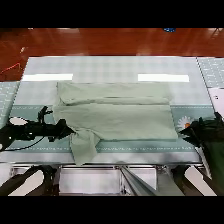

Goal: Fold the shirts.

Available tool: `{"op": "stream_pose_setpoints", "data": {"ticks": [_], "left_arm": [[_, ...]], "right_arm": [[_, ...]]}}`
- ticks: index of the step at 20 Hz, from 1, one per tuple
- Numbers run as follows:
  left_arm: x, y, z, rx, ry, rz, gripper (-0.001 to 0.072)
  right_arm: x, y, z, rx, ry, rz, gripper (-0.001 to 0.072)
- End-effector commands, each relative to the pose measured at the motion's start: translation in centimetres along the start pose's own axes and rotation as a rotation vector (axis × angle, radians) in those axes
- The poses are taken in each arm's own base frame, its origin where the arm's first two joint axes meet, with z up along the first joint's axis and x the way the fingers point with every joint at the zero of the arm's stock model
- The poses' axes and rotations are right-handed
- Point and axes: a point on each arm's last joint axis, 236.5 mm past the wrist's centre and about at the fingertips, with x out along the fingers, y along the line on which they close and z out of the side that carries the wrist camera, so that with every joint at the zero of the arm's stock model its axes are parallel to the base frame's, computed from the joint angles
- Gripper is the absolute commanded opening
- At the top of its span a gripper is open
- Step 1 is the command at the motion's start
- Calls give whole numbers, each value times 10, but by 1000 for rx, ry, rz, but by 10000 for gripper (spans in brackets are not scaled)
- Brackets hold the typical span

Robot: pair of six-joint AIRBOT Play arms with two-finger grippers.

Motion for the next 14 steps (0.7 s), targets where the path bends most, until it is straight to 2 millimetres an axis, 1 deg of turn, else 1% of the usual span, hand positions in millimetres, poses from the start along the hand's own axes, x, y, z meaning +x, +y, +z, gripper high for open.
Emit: {"op": "stream_pose_setpoints", "data": {"ticks": [1,2,4,7,8,9,10,11,12,14], "left_arm": [[0,-1,0,-1,-1,-3,19],[0,-2,1,-3,-3,-8,19],[0,-2,1,-1,-6,-9,19],[0,-2,3,-2,-11,-8,19],[0,-3,3,-3,-11,-10,19],[0,-3,3,-3,-11,-11,19],[0,-3,3,-2,-11,-10,19],[-1,-4,5,7,-15,-11,19],[-4,-8,9,27,-23,-16,19],[-15,-23,24,64,-48,-32,19]], "right_arm": [[14,2,-1,27,55,39,417],[18,7,3,26,55,68,417],[27,11,5,34,83,106,417],[48,16,-1,-8,143,81,417],[56,22,1,-29,143,77,417],[60,33,5,-49,133,93,412],[61,44,9,-69,124,113,390],[58,54,12,-111,116,129,220],[53,64,14,-164,119,145,32],[40,74,17,-226,132,159,27]]}}
